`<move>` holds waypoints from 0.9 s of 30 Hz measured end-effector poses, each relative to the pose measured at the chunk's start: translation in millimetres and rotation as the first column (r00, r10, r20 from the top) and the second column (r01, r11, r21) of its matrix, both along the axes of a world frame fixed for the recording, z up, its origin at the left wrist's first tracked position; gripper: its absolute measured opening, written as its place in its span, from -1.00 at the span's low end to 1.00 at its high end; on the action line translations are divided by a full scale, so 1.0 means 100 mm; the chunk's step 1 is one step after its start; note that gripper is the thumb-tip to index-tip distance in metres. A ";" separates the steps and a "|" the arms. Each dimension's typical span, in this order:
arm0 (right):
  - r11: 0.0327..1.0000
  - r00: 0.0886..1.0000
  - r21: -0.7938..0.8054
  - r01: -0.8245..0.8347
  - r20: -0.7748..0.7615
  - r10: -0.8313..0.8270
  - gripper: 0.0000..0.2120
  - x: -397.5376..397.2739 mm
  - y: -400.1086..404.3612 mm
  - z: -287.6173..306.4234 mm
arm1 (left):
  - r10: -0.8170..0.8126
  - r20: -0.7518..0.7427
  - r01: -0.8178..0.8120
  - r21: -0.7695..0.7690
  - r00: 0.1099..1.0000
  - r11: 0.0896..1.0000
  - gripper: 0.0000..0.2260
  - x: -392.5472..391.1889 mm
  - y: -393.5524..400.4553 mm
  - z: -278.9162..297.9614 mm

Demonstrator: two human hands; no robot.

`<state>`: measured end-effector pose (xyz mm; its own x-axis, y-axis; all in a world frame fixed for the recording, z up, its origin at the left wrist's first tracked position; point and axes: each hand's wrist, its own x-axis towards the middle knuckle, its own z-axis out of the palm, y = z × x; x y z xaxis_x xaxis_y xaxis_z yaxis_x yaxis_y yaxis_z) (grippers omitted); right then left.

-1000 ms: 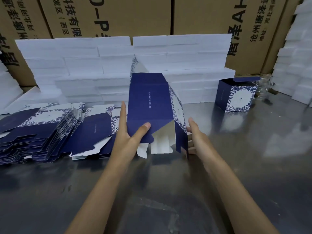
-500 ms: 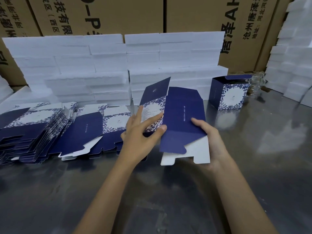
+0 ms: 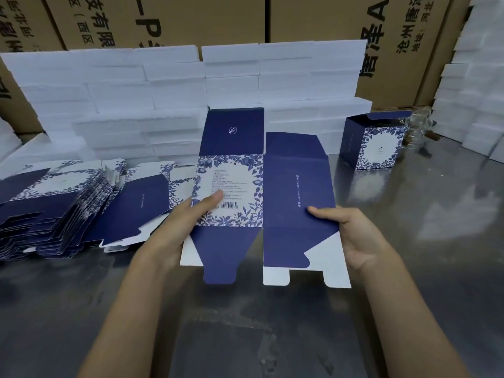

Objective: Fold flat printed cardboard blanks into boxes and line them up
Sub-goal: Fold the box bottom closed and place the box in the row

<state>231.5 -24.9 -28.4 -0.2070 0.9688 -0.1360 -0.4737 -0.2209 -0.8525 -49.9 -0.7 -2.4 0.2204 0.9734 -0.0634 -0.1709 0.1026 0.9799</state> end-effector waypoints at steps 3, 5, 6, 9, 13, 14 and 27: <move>0.999 0.999 -0.029 0.042 -0.004 -0.043 -0.71 -0.02 0.02 -0.01 | 0.048 -0.011 -0.047 0.063 0.999 0.997 -0.73 0.02 0.02 -0.03; 0.994 0.994 0.014 0.111 0.001 -0.111 -0.66 -0.04 0.05 -0.01 | 0.056 -0.017 -0.055 0.086 0.998 0.995 -0.72 0.04 0.02 -0.03; 0.989 0.990 0.046 0.139 0.015 -0.140 -0.66 -0.04 0.06 0.00 | 0.054 -0.015 -0.053 0.089 0.998 0.995 -0.71 0.05 0.02 -0.04; 0.978 0.982 0.122 0.168 0.069 -0.177 -0.68 -0.04 0.07 0.02 | 0.066 -0.044 -0.064 0.058 0.997 0.996 -0.69 0.07 0.02 -0.02; 0.983 0.981 0.121 0.137 0.118 -0.151 -0.72 -0.04 0.06 0.02 | 0.177 -0.032 -0.177 -0.004 0.984 0.984 -0.74 0.08 0.05 0.01; 0.986 0.984 0.118 0.118 0.118 -0.132 -0.73 -0.05 0.05 0.02 | 0.207 -0.029 -0.206 0.017 0.978 0.978 -0.77 0.07 0.07 0.00; 0.984 0.972 0.118 0.133 0.178 -0.152 -0.77 -0.04 0.04 0.04 | 0.266 -0.036 -0.263 0.062 0.963 0.963 -0.77 0.14 0.14 -0.08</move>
<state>227.8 -20.5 -24.0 -0.0464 0.9974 -0.0559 -0.3249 -0.0680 -0.9433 -35.5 13.6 -10.5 -0.0470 0.9988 -0.0110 -0.1416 0.0042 0.9899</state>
